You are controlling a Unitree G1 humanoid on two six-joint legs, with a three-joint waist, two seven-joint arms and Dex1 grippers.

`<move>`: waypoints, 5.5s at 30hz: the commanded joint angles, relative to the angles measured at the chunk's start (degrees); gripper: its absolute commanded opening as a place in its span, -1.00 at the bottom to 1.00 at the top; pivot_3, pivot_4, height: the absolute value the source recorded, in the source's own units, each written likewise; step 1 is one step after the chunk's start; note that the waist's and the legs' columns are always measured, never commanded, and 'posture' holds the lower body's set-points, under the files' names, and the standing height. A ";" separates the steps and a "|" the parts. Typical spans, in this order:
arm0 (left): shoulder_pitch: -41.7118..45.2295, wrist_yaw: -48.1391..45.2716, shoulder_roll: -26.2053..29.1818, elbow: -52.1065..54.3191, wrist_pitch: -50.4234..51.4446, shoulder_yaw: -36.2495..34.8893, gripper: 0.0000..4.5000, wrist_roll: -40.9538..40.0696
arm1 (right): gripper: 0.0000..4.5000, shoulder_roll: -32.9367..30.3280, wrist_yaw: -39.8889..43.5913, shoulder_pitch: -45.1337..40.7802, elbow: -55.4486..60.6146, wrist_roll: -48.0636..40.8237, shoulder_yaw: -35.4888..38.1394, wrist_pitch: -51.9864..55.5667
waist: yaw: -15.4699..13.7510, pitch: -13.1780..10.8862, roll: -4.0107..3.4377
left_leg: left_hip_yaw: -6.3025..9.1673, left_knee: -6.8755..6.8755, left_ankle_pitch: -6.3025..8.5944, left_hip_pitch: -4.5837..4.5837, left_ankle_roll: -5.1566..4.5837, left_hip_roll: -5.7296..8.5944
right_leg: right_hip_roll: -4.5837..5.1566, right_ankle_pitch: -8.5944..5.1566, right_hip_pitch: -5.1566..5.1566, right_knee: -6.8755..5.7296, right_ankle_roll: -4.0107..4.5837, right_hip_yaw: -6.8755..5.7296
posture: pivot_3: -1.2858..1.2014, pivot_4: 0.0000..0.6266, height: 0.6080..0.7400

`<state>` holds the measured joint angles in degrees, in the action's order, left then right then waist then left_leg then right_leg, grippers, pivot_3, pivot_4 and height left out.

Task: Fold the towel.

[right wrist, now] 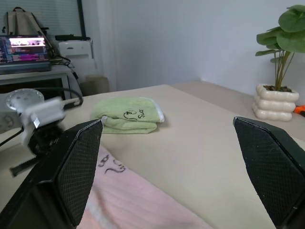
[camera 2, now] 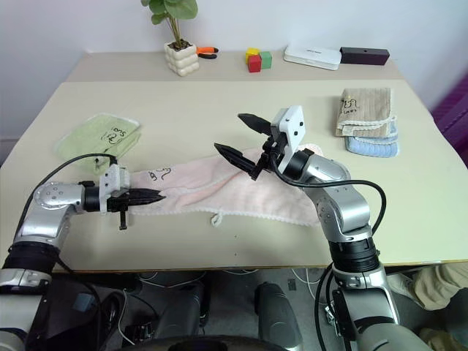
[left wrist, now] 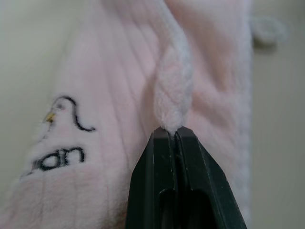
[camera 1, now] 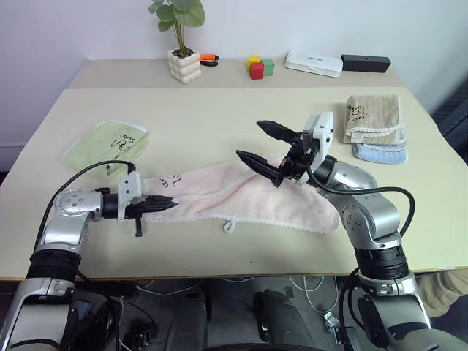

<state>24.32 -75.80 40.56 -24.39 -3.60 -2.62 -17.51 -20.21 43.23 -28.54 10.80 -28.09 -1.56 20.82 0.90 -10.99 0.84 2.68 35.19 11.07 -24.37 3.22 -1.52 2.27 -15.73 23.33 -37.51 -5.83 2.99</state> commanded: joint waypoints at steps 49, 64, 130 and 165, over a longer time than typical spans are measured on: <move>-15.59 3.64 -0.36 21.88 2.64 -11.51 -1.00 -12.16 | 0.18 -9.77 -8.67 -22.33 -57.16 26.97 2.22 -0.92 | 0.29 -0.02 -0.03 | -0.10 -0.06 0.00 0.02 0.00 0.04 | 0.05 0.00 0.03 0.01 0.01 0.04 | 0.03 -0.52 1.00; -13.08 9.83 -1.33 20.30 2.24 -10.79 -1.00 -9.26 | -0.98 -9.35 -4.86 -19.39 -46.18 24.45 3.27 2.04 | 0.30 -0.02 -0.03 | -0.09 -0.06 0.00 0.02 0.00 0.04 | 0.05 0.01 0.04 0.00 0.00 0.04 | 0.03 -0.52 1.00; -20.89 -10.79 12.06 10.11 -8.66 -14.90 -1.00 -11.99 | -0.98 -42.70 37.04 28.10 -1.21 7.05 9.79 -23.43 | 0.25 -0.06 0.02 | -0.94 0.00 -0.02 0.16 0.04 -0.22 | 0.27 -0.15 -0.05 -0.04 0.09 0.08 | 0.03 -0.52 1.00; 8.30 5.14 1.24 -26.14 -28.34 -5.43 -1.00 5.98 | -0.98 -26.45 20.09 -3.56 -32.89 24.87 -2.18 -28.77 | -0.07 -0.03 0.06 | -1.01 0.07 -0.03 0.11 0.05 -0.22 | 0.20 0.00 -0.06 -0.07 -0.17 0.08 | 0.03 -0.52 1.00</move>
<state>31.86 -69.90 41.52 -50.61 -32.71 -8.16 -10.74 -46.11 62.49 -31.87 -23.86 -2.24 -4.35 -9.08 0.83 -11.02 0.90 1.68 35.26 11.04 -24.27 3.27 -1.74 2.47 -15.72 23.27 -37.58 -6.00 3.07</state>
